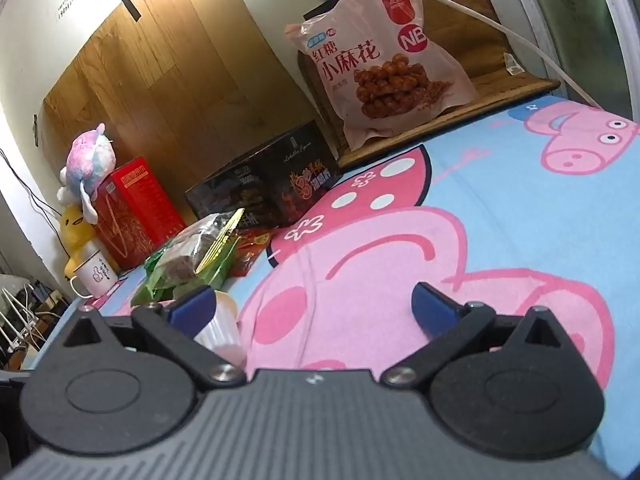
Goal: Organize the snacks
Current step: 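Grasp the small white cup-shaped snack with the left gripper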
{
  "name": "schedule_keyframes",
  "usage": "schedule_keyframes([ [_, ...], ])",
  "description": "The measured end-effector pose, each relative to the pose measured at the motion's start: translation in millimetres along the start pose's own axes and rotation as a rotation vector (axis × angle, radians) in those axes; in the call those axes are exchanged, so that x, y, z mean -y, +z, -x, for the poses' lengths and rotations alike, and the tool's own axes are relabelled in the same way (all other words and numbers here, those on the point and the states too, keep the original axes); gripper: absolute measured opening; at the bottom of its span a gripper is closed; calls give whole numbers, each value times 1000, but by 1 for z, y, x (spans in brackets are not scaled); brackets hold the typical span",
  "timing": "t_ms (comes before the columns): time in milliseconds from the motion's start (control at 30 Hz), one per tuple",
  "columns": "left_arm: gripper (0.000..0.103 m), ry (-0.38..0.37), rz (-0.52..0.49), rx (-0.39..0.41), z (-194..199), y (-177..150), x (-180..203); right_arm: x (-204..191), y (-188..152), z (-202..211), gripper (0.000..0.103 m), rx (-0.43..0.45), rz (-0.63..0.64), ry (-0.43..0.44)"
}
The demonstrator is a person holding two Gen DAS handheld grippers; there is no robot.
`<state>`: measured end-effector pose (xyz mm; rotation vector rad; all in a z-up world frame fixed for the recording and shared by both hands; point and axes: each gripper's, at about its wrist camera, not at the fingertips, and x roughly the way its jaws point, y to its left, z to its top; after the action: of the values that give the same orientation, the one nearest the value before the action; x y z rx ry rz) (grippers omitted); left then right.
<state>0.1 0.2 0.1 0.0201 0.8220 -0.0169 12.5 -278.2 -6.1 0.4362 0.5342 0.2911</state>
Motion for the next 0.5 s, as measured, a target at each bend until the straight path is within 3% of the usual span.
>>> schedule_keyframes([
  [200,103,-22,-27,29,0,-2,-3,-1,1,0,103,-18,10,-1],
  [367,103,-78,-73,110,14,-22,-14,-12,-7,0,103,-77,144,45],
  [433,103,-106,-59,94,16,-18,-23,-20,-10,-1,99,-107,233,62],
  [500,103,-154,-31,136,27,-16,-32,-33,-20,-2,88,-134,339,72],
])
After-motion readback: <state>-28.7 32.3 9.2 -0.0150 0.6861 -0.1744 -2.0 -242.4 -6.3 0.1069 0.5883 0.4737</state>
